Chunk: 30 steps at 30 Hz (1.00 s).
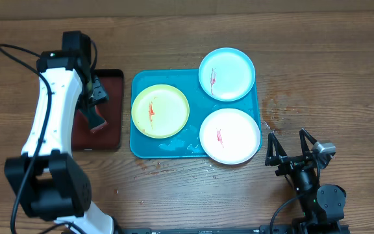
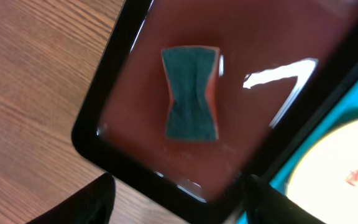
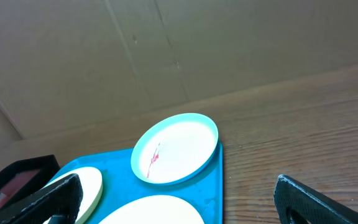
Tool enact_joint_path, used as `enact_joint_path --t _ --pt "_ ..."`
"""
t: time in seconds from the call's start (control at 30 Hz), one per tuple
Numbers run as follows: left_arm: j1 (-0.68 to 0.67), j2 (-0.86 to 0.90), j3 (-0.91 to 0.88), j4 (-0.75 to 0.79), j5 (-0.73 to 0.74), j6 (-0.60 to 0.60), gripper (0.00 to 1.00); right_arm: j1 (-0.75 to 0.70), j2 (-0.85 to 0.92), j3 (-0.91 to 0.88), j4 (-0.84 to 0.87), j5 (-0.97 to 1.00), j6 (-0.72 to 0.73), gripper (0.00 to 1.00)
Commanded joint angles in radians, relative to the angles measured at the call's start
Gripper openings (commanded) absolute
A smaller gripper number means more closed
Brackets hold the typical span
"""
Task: Clean dirty plates on tray and stack at the side
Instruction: 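Move the left gripper down over the sponge in the dark tray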
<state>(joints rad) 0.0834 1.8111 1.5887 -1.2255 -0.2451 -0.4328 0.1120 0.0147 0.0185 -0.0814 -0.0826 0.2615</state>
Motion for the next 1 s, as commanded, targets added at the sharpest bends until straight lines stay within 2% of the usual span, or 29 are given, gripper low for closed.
enact_joint_path --t 0.0,0.2,0.43,0.6,0.8,0.97 --pt "0.024 0.081 0.015 0.024 -0.005 0.074 0.64 -0.002 -0.011 -0.010 0.005 -0.008 0.003 1.00" --pt "0.029 0.168 0.015 0.080 0.015 0.099 0.59 -0.002 -0.011 -0.010 0.005 -0.008 0.003 1.00" --pt "0.050 0.232 0.015 0.159 0.069 0.235 0.50 -0.002 -0.011 -0.010 0.005 -0.008 0.003 1.00" --pt "0.093 0.239 0.015 0.201 0.142 0.234 0.46 -0.002 -0.011 -0.010 0.005 -0.008 0.003 1.00" --pt "0.124 0.240 0.000 0.205 0.144 0.192 0.45 -0.002 -0.011 -0.010 0.005 -0.008 0.003 1.00" --pt "0.126 0.240 -0.026 0.200 0.222 0.186 0.43 -0.002 -0.011 -0.010 0.005 -0.008 0.003 1.00"
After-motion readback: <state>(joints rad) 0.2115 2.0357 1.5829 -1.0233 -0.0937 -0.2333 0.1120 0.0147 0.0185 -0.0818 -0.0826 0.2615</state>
